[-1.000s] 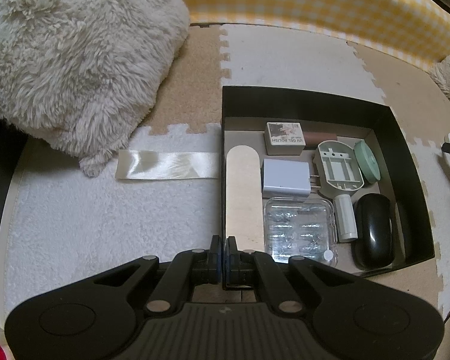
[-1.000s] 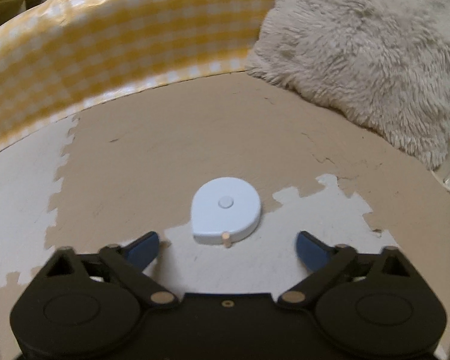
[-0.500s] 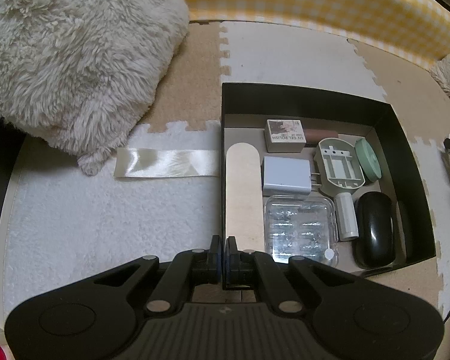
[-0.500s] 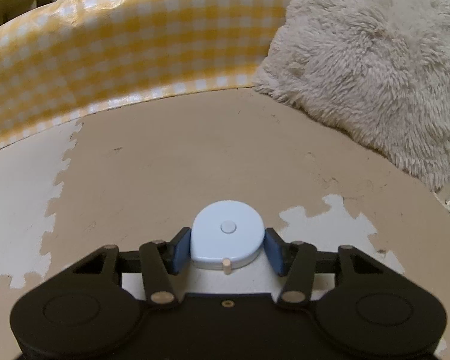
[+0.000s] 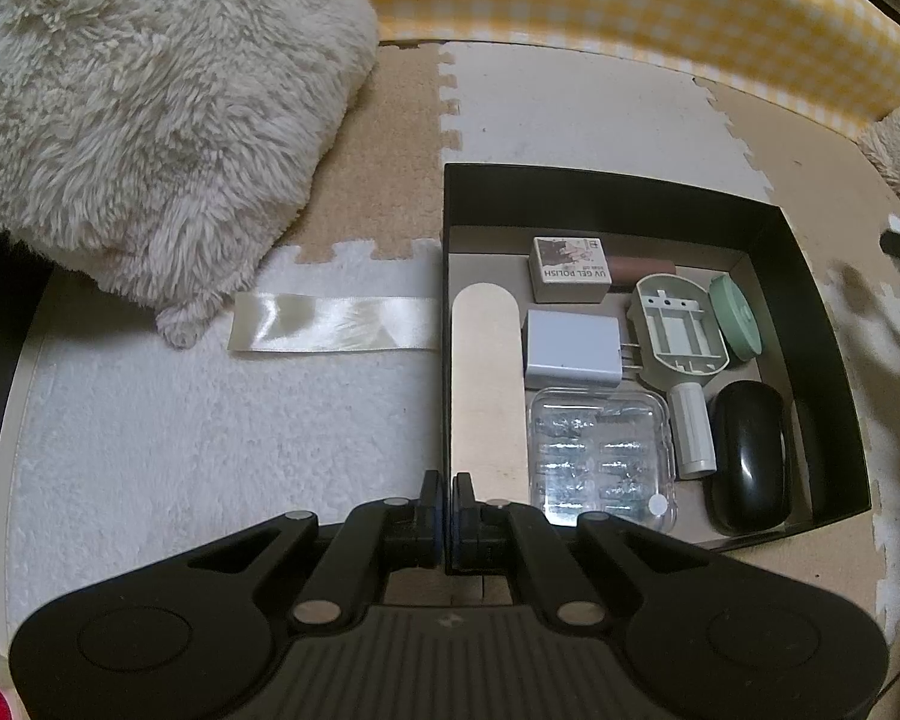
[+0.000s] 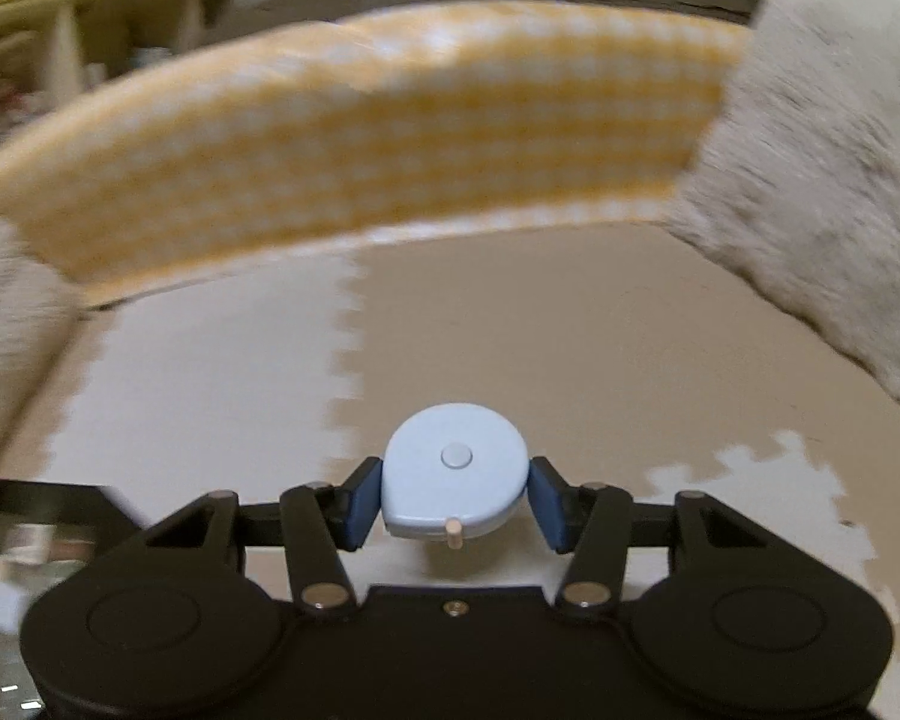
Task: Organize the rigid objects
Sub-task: 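Carry the white tape measure into the black box and release it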
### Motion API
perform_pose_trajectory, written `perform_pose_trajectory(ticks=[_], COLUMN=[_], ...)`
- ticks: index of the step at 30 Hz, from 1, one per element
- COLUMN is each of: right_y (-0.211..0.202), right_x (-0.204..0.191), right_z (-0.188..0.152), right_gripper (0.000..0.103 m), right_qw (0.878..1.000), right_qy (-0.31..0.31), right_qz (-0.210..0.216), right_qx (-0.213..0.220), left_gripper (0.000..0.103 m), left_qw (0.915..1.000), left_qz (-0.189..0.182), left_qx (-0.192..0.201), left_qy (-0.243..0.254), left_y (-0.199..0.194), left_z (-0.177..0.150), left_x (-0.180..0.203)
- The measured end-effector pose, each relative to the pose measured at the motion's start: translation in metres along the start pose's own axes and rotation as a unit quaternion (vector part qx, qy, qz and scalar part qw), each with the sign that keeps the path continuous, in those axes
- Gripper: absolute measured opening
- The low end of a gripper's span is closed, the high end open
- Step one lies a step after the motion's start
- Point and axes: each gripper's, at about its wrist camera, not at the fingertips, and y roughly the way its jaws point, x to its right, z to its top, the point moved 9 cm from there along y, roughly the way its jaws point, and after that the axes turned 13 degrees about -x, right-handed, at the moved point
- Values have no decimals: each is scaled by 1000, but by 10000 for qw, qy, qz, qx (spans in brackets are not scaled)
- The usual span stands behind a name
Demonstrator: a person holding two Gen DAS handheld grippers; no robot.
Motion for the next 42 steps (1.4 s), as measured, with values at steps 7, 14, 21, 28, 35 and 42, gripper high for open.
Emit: perform_pose_trajectory(ticks=[7,14,21,28,35,42], right_y=[-37,-60,-64,-56,-54,-54], right_x=[-63,-121,-163,-194,-206,-200], right_z=[-2,-20,-45,-77,-86,-84], right_gripper=[53,53,53,53,60,61], right_qw=[9951,9828,9700,9579,9556,9559], right_qy=[-382,-790,-1022,-1350,-1276,-1192], right_qz=[910,1647,2104,2247,2352,2340], right_qx=[-3,-271,-663,-1171,-1236,-1312], left_gripper=[2,2,2,2,3,3], left_qw=[10000,10000,10000,10000,10000,10000], left_qz=[3,9,2,11,14,17], left_qx=[-4,-5,-7,-10,-5,-4], left_qy=[1,5,-1,14,15,19], left_y=[0,0,0,-1,-2,-2], left_z=[0,0,0,0,0,0], left_x=[0,0,0,1,2,2])
